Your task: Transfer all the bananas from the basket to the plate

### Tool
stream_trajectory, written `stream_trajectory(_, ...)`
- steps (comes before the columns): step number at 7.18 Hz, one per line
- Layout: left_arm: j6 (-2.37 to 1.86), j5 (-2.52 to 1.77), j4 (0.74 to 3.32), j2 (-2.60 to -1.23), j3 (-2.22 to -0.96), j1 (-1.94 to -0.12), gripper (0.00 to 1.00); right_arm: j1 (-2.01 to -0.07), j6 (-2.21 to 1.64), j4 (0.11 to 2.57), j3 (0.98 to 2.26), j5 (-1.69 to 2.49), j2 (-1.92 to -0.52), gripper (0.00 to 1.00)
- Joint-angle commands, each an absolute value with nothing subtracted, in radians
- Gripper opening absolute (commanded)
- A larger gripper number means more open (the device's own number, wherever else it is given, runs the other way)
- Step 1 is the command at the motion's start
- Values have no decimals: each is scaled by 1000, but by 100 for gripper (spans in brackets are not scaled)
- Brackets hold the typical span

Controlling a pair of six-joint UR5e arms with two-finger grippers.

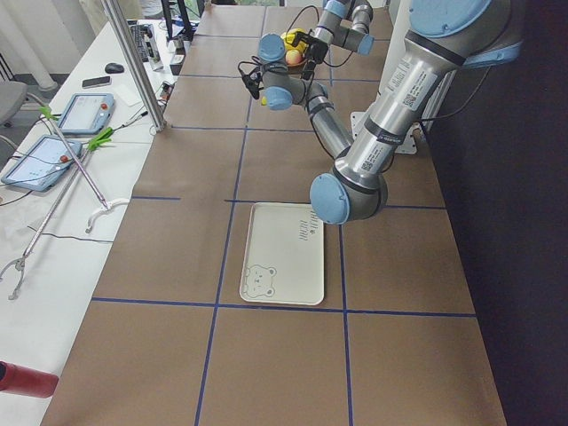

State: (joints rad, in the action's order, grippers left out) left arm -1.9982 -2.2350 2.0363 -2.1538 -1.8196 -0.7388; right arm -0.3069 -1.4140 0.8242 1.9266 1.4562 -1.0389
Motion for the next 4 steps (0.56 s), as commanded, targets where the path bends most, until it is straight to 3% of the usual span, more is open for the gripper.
stream_trajectory(1, -2031, -2217, 2039, -2161, -1821, -718, 95, -307, -1413, 825, 1925, 1456, -1039, 2)
stream_trajectory(2, -2072, -2217, 2040, -2161, -1821, -718, 65, -305, -1413, 825, 1925, 1456, -1040, 3)
stream_trajectory(3, -2072, -2217, 2055, -2163, -1821, -718, 26, -305, -1411, 824, 1925, 1456, -1040, 12)
stream_trajectory(4, -2077, -2217, 2072, -2161, -1821, -718, 2, -307, -1411, 821, 1925, 1457, -1040, 29)
